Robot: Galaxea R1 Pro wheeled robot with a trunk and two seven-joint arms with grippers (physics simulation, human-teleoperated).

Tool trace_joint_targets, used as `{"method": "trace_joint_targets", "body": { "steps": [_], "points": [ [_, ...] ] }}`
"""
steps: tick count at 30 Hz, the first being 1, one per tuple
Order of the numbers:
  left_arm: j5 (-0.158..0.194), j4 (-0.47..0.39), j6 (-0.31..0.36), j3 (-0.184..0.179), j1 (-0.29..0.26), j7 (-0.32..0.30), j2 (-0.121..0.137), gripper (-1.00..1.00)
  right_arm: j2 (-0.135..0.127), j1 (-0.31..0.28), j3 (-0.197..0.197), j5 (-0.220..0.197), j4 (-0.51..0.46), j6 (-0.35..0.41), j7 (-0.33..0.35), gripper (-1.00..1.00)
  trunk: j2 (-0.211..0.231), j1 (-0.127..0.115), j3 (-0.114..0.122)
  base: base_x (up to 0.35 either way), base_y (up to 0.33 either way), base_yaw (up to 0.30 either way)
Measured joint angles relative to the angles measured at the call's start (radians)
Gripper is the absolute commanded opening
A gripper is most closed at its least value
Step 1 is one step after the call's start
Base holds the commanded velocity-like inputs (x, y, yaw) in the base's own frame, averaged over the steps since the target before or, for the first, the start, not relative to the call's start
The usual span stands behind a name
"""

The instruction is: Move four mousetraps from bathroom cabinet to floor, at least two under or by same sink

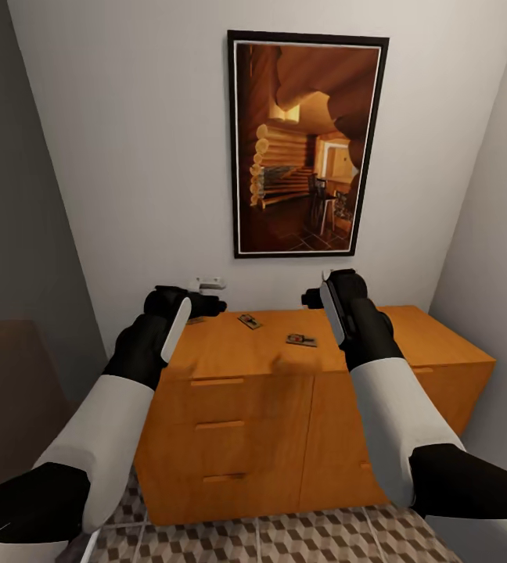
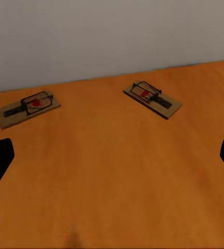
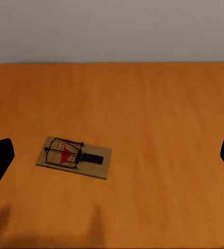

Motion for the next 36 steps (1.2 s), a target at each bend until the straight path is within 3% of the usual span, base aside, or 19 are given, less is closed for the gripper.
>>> {"method": "trace_joint_targets", "body": {
  "steps": [11, 24, 36],
  "points": [
    [0.0, -0.001, 0.001, 0.004, 0.0, 0.003, 0.009, 1.0, 0.0, -0.001, 0.0, 0.0, 0.001, 0.0, 0.012, 1.0, 0.0, 0.0, 0.0, 0.228, 0.0, 0.0],
    [0.0, -0.004, 0.004, 0.049, 0.0, 0.003, 0.026, 1.0, 0.0, -0.001, 0.001, 0.007, 0.001, 0.0, 0.007, 1.0, 0.0, 0.001, 0.0, 0.025, 0.0, 0.004],
    [0.0, -0.003, 0.006, 0.054, 0.0, 0.003, 0.027, 1.0, 0.0, -0.001, 0.0, 0.003, 0.001, 0.0, 0.007, 1.0, 0.0, 0.001, 0.005, 0.002, 0.0, 0.196]
  ]
}}
